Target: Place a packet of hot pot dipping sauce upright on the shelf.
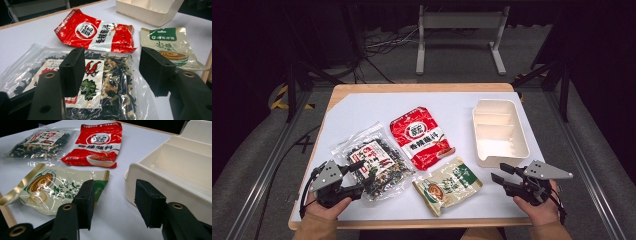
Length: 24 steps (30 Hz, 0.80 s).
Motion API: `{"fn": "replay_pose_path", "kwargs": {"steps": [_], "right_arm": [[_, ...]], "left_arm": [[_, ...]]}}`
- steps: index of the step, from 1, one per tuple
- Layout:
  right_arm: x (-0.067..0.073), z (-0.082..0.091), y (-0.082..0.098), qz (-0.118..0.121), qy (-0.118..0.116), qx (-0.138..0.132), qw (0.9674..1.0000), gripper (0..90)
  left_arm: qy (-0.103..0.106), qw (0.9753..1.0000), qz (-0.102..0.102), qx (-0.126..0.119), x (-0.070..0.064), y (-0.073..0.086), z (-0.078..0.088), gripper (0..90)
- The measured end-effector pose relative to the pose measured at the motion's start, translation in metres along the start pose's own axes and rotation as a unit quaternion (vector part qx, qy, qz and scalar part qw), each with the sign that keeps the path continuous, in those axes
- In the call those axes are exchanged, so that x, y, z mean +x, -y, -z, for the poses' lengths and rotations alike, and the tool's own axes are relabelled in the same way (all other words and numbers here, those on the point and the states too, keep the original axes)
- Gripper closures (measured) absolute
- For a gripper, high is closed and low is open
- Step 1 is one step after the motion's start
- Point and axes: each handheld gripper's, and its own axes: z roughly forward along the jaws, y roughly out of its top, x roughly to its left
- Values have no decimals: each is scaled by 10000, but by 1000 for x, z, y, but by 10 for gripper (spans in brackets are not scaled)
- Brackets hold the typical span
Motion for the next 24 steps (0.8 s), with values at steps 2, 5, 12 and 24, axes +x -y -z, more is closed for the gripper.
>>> {"fn": "replay_pose_path", "kwargs": {"steps": [2,5,12,24], "right_arm": [[1,0,-2,-1,-55,-2,10000,491],[3,-2,-6,11,-130,43,9999,471],[9,-7,-15,18,-244,208,9995,437],[17,-25,-23,-20,-504,573,9971,417]], "left_arm": [[-10,10000,-35,46,0,1,-1,374],[10,10000,-58,53,0,1,-2,369],[7,9999,-117,113,-3,2,-3,361],[22,9995,-216,235,-6,2,-6,343]]}}
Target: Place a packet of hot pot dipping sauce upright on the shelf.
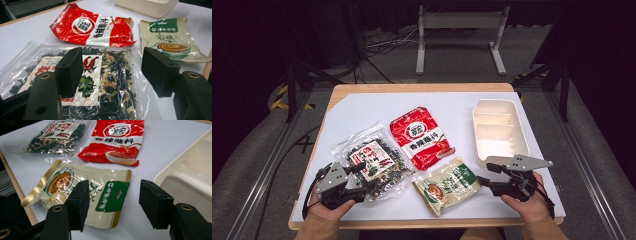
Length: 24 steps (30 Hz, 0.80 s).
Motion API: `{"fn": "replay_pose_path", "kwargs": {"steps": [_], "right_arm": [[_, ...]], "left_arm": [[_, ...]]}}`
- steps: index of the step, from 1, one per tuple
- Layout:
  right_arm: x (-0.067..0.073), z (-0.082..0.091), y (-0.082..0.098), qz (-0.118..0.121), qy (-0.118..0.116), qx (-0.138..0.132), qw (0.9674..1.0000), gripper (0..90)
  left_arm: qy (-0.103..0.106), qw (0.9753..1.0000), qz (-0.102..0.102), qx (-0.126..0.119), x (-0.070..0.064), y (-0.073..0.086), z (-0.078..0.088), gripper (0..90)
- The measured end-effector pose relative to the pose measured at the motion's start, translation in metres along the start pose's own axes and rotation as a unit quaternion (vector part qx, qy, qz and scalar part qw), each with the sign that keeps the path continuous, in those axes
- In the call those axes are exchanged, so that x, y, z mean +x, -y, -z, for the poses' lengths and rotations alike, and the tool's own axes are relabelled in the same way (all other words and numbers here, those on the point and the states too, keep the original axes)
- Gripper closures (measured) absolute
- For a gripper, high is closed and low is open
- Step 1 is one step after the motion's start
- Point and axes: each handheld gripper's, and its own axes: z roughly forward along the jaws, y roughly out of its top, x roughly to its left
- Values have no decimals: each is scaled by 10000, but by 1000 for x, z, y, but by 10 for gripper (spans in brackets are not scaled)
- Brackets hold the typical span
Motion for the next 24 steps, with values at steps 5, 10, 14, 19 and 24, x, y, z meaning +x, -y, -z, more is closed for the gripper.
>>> {"fn": "replay_pose_path", "kwargs": {"steps": [5,10,14,19,24], "right_arm": [[3,-10,-1,-36,-66,204,9998,417],[4,-21,1,-129,-156,465,9987,417],[3,-30,3,-242,-106,696,9972,417],[1,-39,8,-381,-107,975,9944,417],[-1,-45,11,-473,-140,1171,9919,417]], "left_arm": [[21,10000,-23,29,0,0,-1,340],[16,10000,-31,40,0,1,-1,339],[28,10000,-43,58,-1,1,-2,339],[28,10000,-51,80,-1,1,-2,335],[24,9999,-53,98,-1,1,-3,328]]}}
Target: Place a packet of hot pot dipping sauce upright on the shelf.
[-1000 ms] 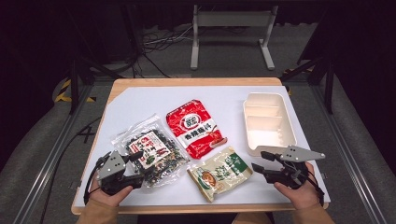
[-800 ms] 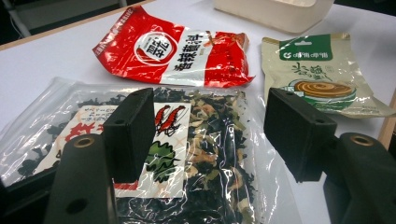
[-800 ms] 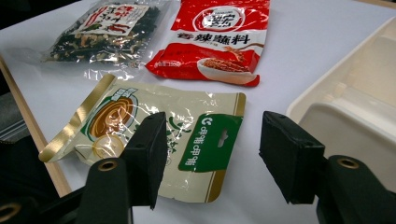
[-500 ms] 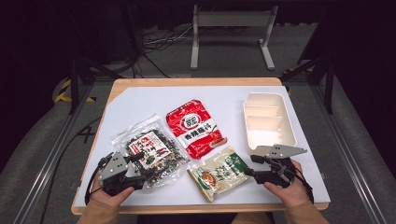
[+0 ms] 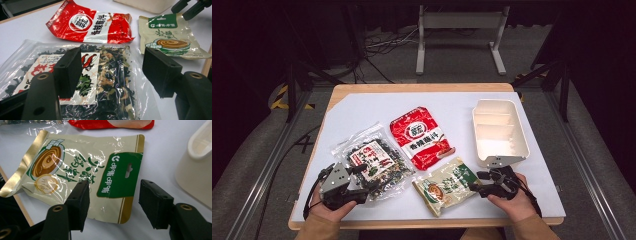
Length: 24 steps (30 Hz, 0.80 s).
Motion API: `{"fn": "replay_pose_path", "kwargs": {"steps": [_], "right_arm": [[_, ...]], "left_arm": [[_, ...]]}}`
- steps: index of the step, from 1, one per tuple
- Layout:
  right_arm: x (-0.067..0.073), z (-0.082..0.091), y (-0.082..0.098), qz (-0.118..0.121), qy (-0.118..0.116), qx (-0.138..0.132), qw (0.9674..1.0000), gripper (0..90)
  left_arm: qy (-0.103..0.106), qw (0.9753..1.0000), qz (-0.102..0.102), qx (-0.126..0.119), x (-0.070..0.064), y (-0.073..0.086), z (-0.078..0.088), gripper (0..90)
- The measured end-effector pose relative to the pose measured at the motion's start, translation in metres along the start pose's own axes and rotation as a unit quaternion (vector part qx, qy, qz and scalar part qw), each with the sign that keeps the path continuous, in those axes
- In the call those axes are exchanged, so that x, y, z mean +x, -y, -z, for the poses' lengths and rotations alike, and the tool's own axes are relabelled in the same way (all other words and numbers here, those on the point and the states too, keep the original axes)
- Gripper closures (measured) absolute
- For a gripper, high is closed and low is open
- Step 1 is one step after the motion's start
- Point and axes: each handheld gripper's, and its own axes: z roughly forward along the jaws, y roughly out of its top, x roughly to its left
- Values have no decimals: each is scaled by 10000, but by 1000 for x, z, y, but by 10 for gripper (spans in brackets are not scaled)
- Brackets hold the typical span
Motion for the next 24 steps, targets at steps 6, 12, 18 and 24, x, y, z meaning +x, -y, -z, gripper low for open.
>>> {"fn": "replay_pose_path", "kwargs": {"steps": [6,12,18,24], "right_arm": [[-2,-6,1,-97,-89,181,9997,419],[-1,-8,0,-143,-319,205,9992,444],[-1,-4,-3,-211,-559,30,9982,466],[0,-3,-6,-213,-815,-22,9964,510]], "left_arm": [[4,10000,-11,7,0,0,0,325],[14,10000,-7,20,-1,0,-1,321],[9,10000,1,25,-1,0,-1,317],[8,10000,0,28,-1,0,-1,315]]}}
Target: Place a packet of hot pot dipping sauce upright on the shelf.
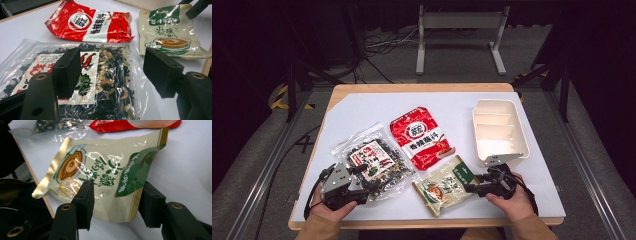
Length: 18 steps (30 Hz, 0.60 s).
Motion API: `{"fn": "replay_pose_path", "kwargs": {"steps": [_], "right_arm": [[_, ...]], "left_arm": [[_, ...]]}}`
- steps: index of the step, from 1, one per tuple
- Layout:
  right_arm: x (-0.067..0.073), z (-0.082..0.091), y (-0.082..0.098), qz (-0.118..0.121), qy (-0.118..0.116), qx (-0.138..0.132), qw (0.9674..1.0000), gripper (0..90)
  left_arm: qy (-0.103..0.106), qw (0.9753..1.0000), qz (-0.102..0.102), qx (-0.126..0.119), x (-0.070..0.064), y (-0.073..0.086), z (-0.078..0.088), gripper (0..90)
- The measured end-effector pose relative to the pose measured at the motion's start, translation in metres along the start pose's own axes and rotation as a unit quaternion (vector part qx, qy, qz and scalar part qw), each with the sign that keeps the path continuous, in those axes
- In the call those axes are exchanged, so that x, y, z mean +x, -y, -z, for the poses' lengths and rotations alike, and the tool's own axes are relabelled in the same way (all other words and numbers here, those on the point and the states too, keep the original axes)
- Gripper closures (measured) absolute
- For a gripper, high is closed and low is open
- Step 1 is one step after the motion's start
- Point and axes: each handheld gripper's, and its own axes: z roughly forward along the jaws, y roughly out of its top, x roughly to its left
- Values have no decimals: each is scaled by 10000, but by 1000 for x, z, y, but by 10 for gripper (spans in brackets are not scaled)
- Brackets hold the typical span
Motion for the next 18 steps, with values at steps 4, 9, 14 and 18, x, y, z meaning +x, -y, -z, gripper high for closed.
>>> {"fn": "replay_pose_path", "kwargs": {"steps": [4,9,14,18], "right_arm": [[2,-7,-3,-11,-293,94,9995,520],[3,-18,-6,29,-254,287,9993,581],[2,-27,-7,14,-57,476,9989,733],[1,-27,-8,-130,-76,523,9985,869]], "left_arm": [[-9,10000,-15,0,0,0,-1,312],[-4,10000,-4,-1,0,0,-1,311],[1,10000,-4,-9,0,0,0,311],[-7,10000,3,-16,0,1,0,311]]}}
